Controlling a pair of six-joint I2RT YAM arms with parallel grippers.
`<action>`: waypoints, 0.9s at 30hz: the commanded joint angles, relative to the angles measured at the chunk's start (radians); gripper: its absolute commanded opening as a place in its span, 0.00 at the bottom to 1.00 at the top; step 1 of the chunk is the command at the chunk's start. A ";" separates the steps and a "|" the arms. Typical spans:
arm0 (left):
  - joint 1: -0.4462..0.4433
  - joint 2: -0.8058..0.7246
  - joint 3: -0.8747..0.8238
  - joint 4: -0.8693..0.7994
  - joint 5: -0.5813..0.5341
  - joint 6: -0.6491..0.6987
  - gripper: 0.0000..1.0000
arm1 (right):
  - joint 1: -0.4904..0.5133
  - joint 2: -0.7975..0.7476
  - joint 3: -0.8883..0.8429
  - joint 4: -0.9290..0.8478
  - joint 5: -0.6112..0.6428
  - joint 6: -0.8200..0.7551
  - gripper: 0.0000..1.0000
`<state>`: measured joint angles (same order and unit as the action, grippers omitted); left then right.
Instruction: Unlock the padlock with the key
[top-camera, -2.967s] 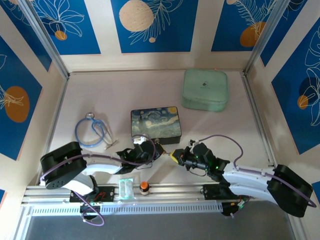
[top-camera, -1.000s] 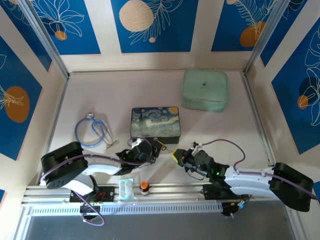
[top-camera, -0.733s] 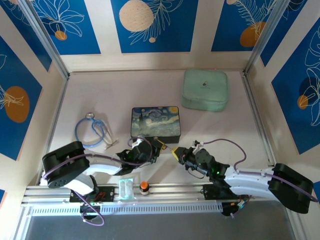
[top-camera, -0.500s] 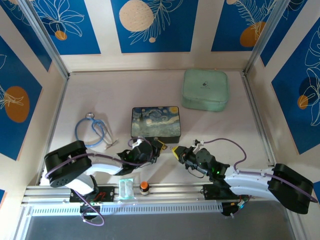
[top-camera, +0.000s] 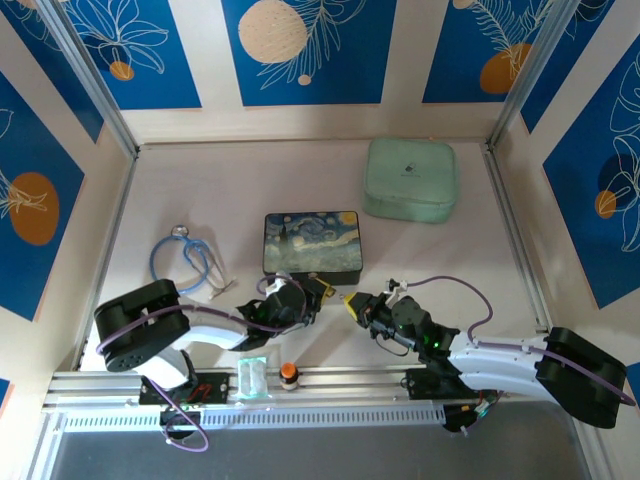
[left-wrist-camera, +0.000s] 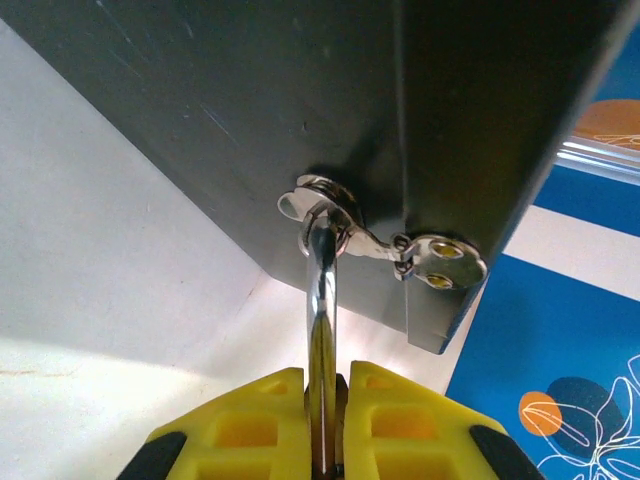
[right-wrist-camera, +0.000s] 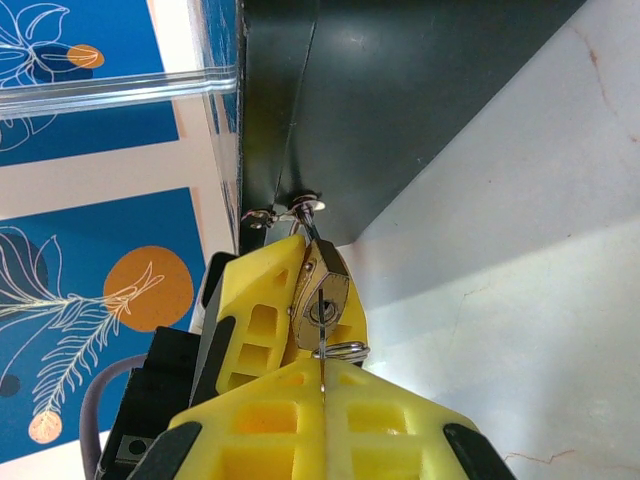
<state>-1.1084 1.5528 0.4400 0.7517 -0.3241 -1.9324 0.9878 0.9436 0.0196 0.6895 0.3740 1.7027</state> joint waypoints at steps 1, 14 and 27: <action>0.002 0.010 0.017 0.098 -0.028 0.001 0.00 | -0.004 0.016 0.016 0.038 0.002 -0.004 0.00; 0.002 0.018 0.019 0.129 -0.022 0.010 0.00 | -0.024 0.045 0.023 0.088 -0.036 -0.043 0.00; 0.002 0.041 0.017 0.134 -0.024 0.007 0.00 | -0.008 0.045 0.023 0.107 -0.020 -0.048 0.00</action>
<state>-1.1084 1.5848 0.4400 0.7963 -0.3378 -1.9320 0.9699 0.9985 0.0196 0.7681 0.3363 1.6676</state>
